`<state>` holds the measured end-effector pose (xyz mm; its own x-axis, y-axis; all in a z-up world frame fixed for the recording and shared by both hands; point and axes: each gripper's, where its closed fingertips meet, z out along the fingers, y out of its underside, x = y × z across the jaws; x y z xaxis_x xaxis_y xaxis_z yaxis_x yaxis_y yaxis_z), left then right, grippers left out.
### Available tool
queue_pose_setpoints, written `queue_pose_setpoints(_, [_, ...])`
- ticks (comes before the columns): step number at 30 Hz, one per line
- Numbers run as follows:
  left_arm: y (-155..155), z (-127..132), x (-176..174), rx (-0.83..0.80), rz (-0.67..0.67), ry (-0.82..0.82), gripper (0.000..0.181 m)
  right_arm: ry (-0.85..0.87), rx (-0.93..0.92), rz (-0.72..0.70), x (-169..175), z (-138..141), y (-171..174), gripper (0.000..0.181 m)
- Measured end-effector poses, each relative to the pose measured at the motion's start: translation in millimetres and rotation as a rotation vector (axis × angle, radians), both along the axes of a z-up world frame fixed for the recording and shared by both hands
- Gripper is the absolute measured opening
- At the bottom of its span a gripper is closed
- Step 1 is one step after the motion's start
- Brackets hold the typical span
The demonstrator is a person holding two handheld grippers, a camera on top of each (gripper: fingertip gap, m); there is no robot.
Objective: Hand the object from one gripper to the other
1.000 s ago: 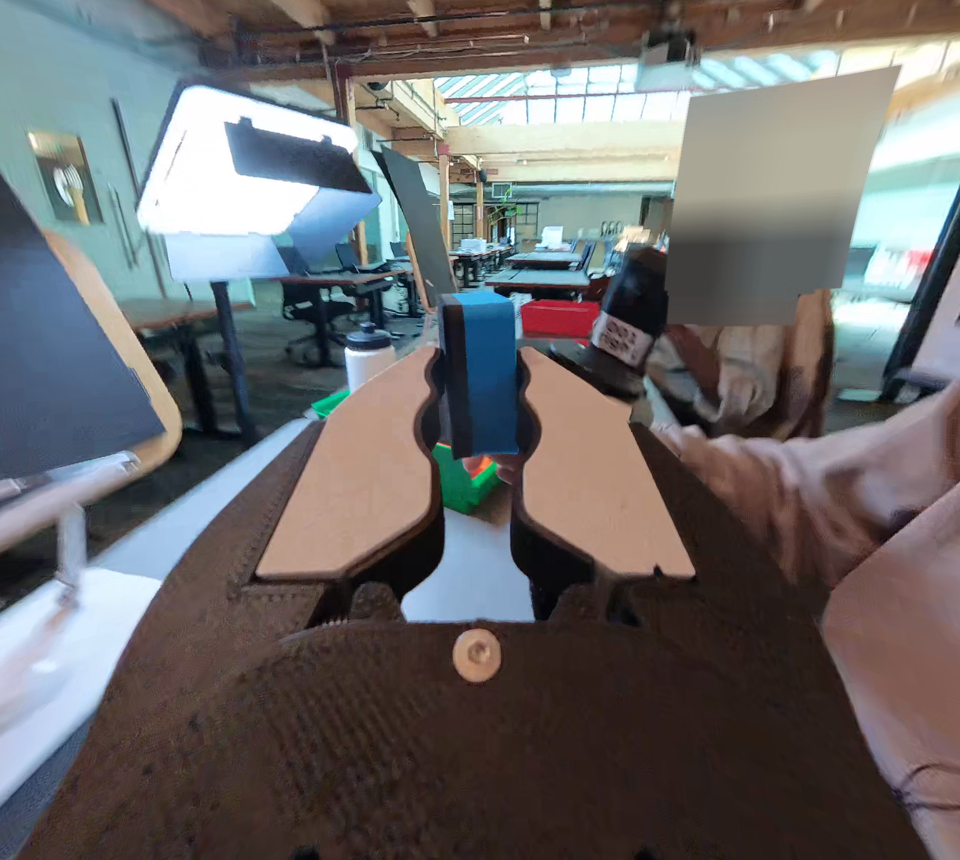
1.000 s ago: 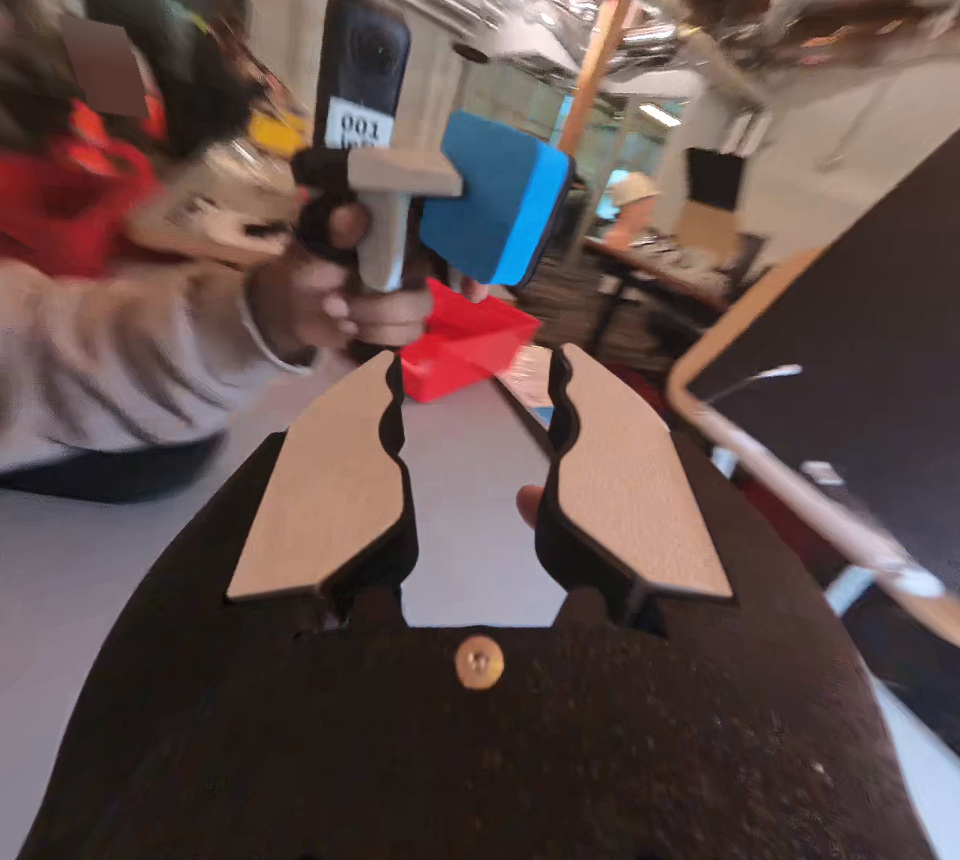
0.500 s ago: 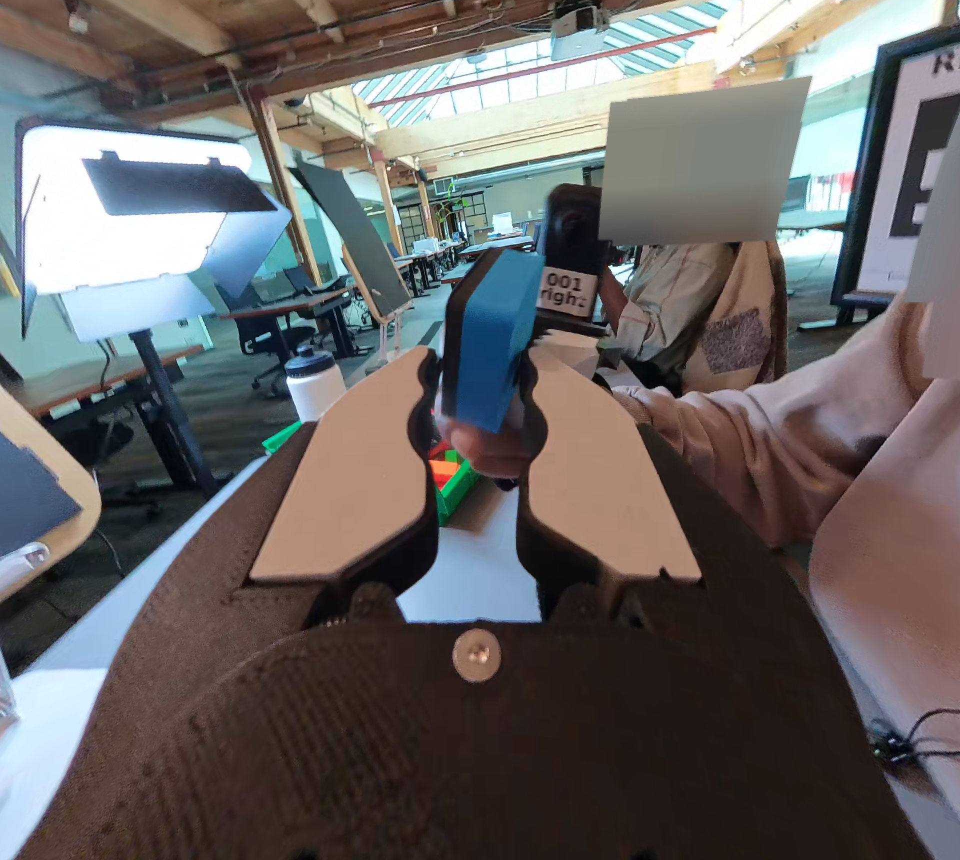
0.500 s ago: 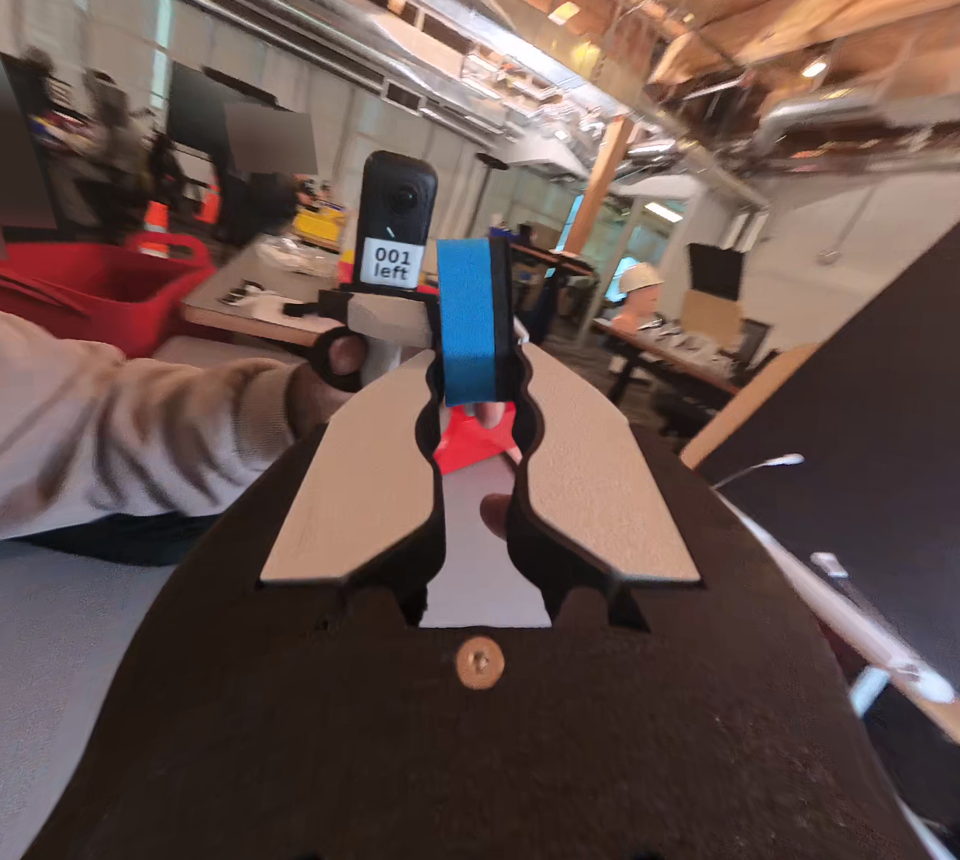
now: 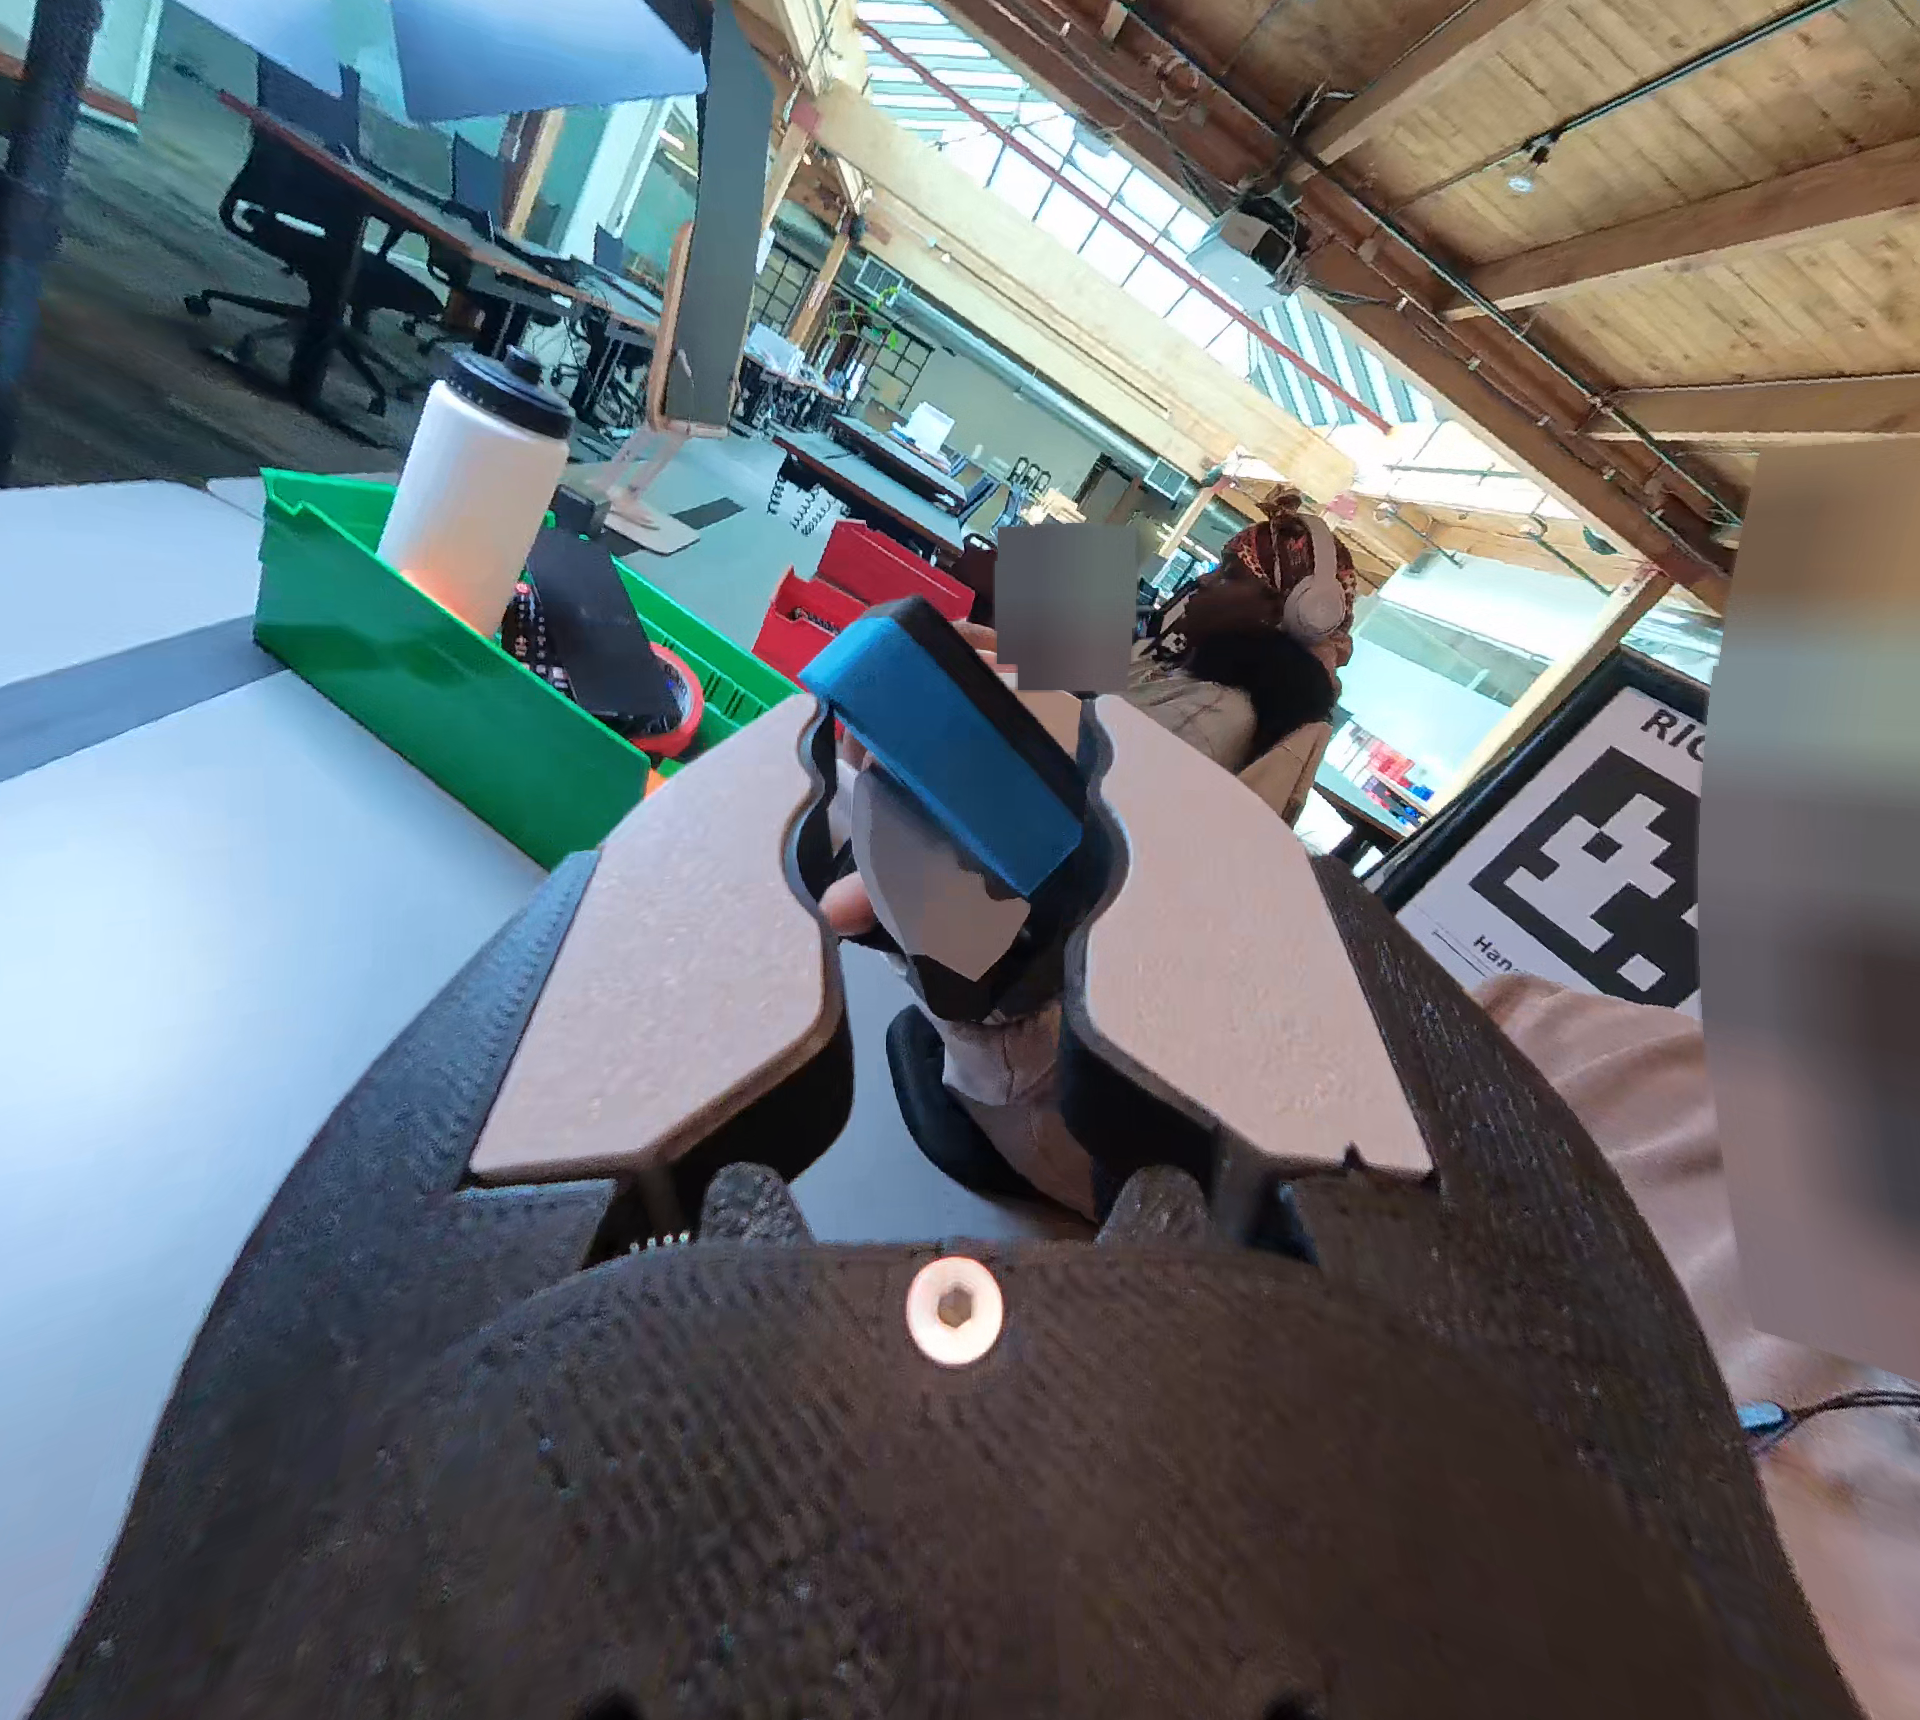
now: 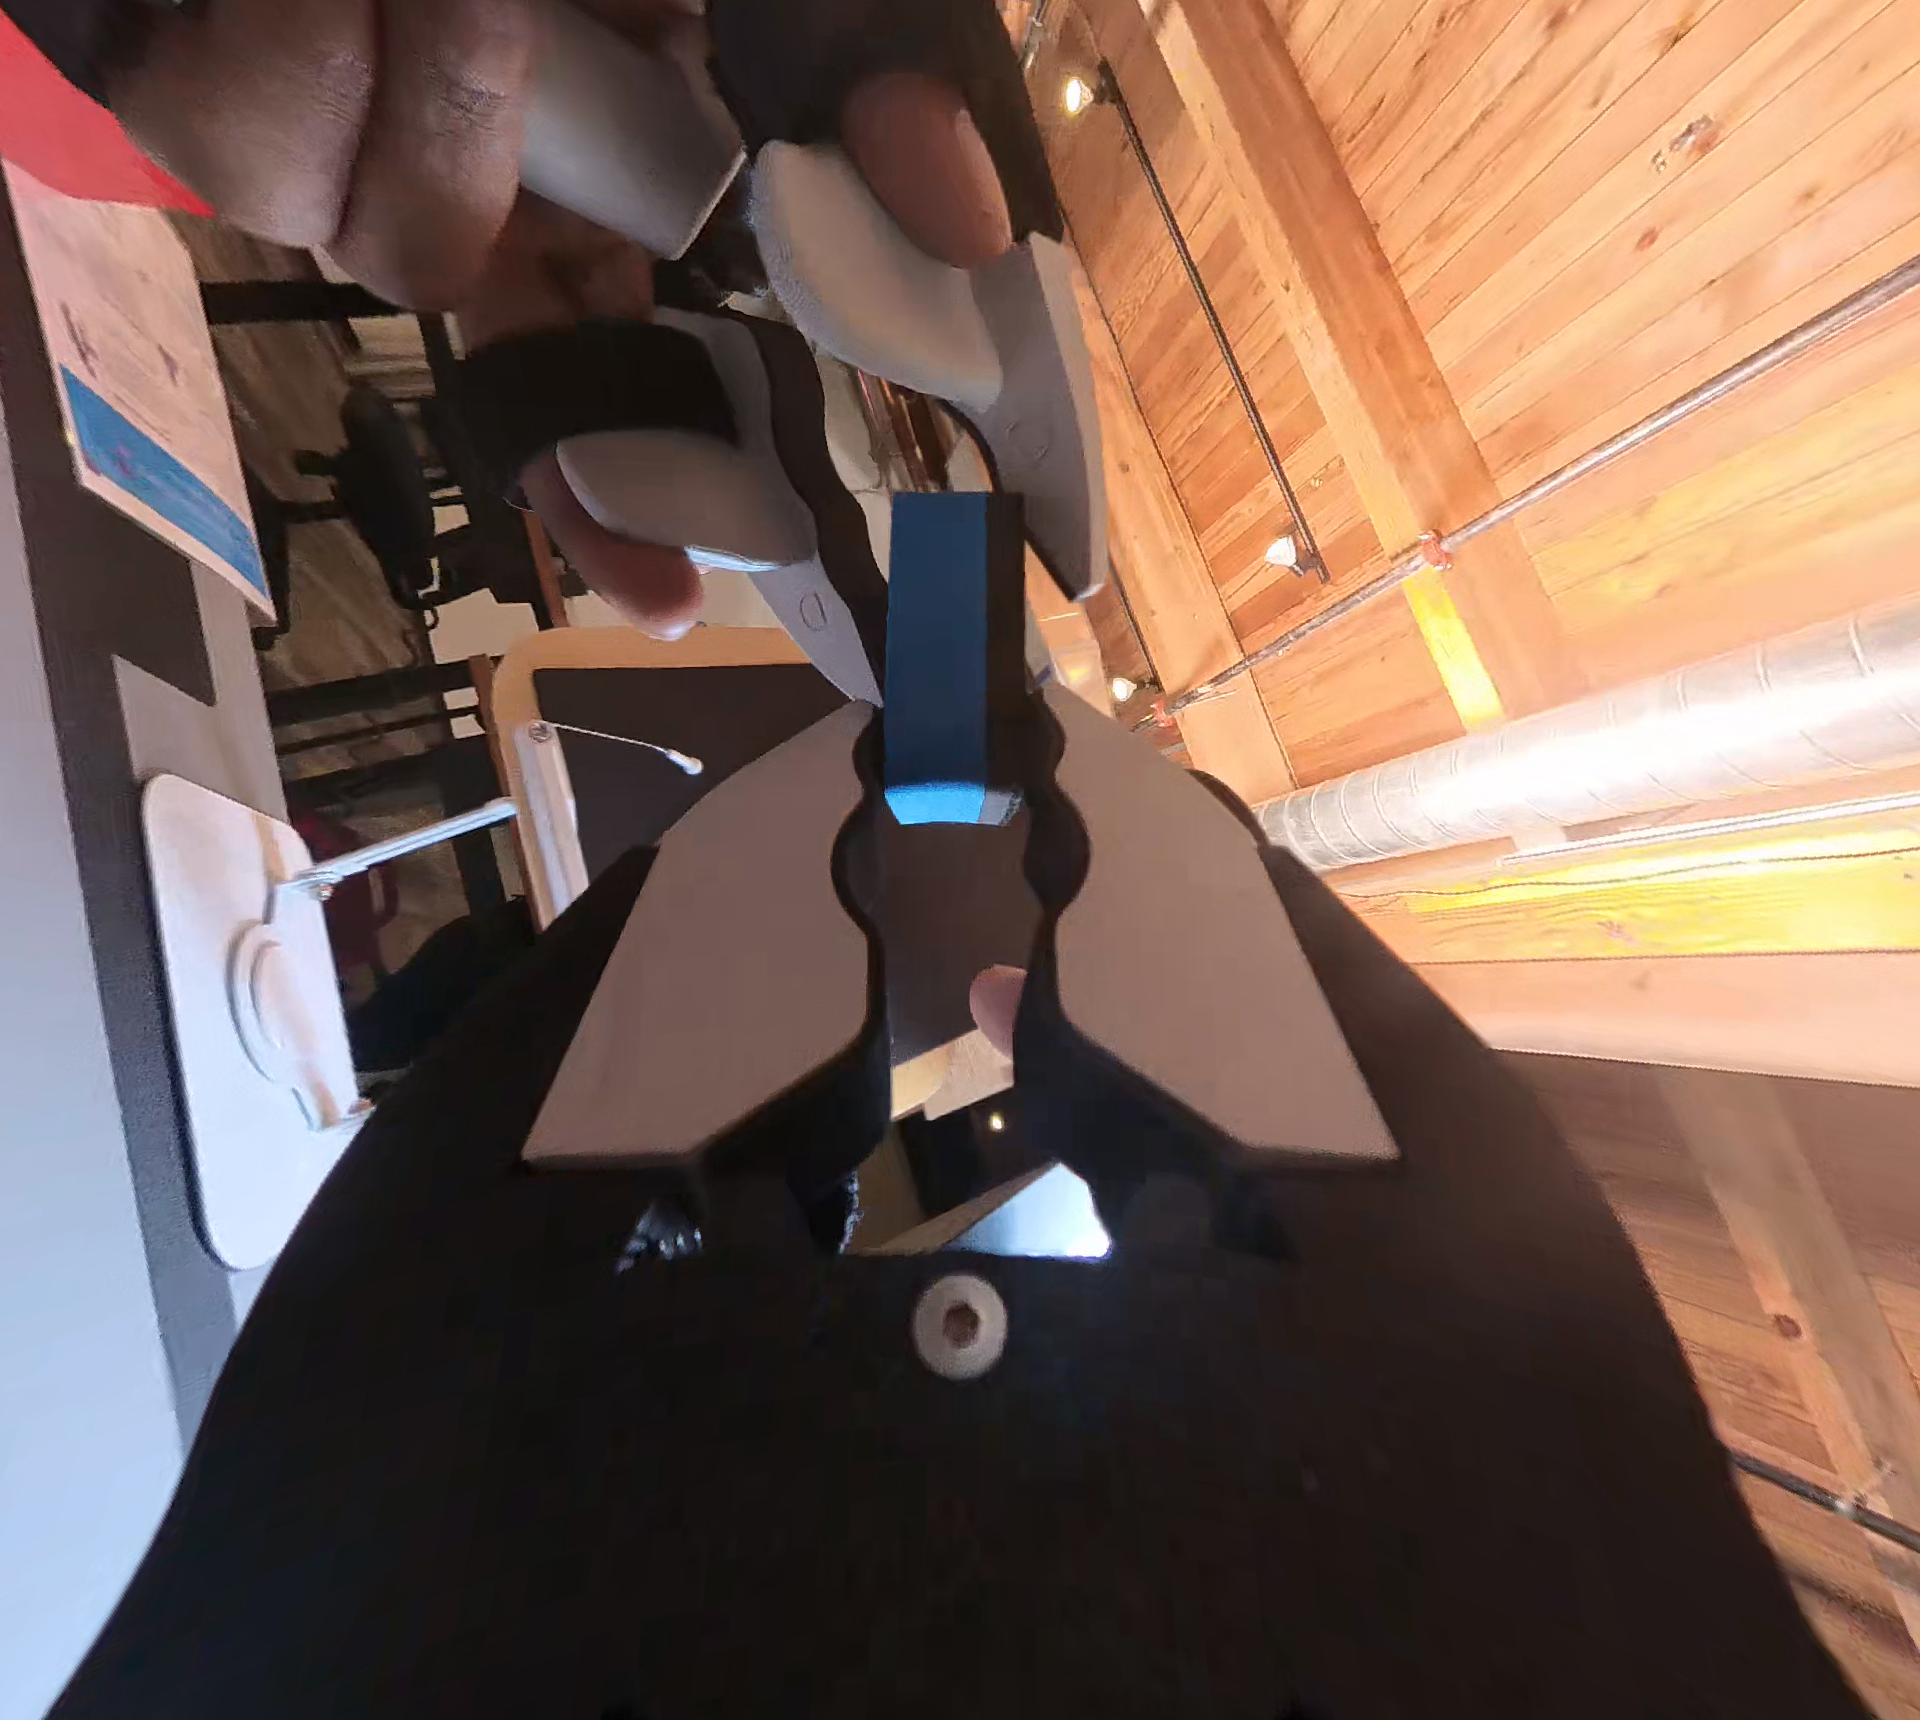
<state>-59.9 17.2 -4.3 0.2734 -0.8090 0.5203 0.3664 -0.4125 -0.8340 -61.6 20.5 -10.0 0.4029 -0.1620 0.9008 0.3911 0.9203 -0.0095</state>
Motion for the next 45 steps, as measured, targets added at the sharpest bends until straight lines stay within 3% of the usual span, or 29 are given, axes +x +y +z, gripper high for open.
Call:
queue_pose_setpoints(4, [3.7, 2.2, -7.5, 0.098, 0.041, 0.043, 0.041, -0.005, -0.245, 0.11, 1.6, -4.2, 10.5, 0.032])
queue_pose_setpoints(8, [6.5, 14.5, -28.3, 0.242, 0.167, 0.099, 0.036, -0.001, -0.737, 0.323, 4.5, -3.7, 18.3, 0.036])
queue_pose_setpoints(11, [12.2, 14.7, -39.6, 0.434, 0.368, 0.323, 0.035, -0.002, -1.228, 0.574, 3.2, -0.3, 8.7, 0.041])
queue_pose_setpoints(14, [19.2, 9.8, -46.7, 0.691, 0.628, 0.69, 0.034, 0.029, -1.62, 0.778, 3.5, 9.4, 0.7, 0.051])
queue_pose_setpoints(19, [24.2, 0.6, -42.3, 1.022, 0.902, 1.154, 0.033, 0.118, -1.784, 0.761, -3.9, 8.0, 2.6, 0.057])
queue_pose_setpoints(24, [29.4, -21.9, -22.6, 1.191, 0.938, 1.393, 0.033, 0.194, -1.844, 0.654, -15.0, -9.0, 11.2, 0.057])
queue_pose_setpoints(29, [20.7, -31.7, 0.1, 1.444, 0.929, 1.514, 0.032, 0.184, -2.212, 0.94, -13.1, -10.6, 8.7, 0.039])
queue_pose_setpoints(31, [13.8, -30.4, 7.1, 1.546, 0.926, 1.506, 0.031, 0.157, -2.293, 1.075, -10.0, -7.5, 6.9, 0.026])
queue_pose_setpoints(33, [6.8, -27.6, 11.7, 1.568, 0.896, 1.436, 0.028, 0.123, -2.259, 1.175, -7.4, -2.5, 4.9, 0.024])
queue_pose_setpoints(36, [-13.3, -11.4, 15.0, 1.501, 0.795, 1.163, 0.024, 0.14, -2.159, 1.348, 8.9, 16.0, 9.1, 0.023])
queue_pose_setpoints(40, [-22.7, 19.8, 5.2, 1.043, 0.573, 0.676, 0.034, 0.042, -1.876, 1.41, 34.7, 37.1, -4.7, 0.024])
queue_pose_setpoints(43, [-28.3, 22.2, 8.8, 0.617, 0.213, 0.321, 0.04, -0.079, -1.692, 1.452, 49.7, 48.5, -31.6, 0.024])
queue_pose_setpoints(45, [-38.0, 22.3, 14.1, 0.424, -0.017, 0.137, 0.042, -0.182, -1.612, 1.473, 56.5, 49.4, -50.5, 0.024])
